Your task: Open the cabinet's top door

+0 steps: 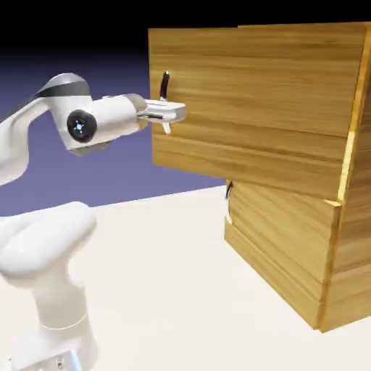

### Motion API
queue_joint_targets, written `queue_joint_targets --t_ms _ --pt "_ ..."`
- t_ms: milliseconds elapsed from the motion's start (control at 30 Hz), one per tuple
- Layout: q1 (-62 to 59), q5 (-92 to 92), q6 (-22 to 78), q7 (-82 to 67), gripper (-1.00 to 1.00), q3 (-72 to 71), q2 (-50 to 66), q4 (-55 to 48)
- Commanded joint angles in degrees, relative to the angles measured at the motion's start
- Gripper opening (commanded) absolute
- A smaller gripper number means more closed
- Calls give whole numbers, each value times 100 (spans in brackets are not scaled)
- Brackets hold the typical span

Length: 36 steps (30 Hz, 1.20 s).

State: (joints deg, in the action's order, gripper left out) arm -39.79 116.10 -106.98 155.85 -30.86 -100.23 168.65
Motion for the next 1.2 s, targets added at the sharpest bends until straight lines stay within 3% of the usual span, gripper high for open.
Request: queue_joint_targets --t_ms 0,133,400,767,1167 --pt "13 -152 147 -73 -100 206 19 66" --pt "25 -811 659 -353 -100 1037 157 241" --pt "-1279 -1122 2431 -466 -100 1846 172 362" --pt "-1269 -3412 3901 -1915 -100 3971 2239 -255" --pt "-323 -5359 5163 -3300 -100 5647 4731 -1799"
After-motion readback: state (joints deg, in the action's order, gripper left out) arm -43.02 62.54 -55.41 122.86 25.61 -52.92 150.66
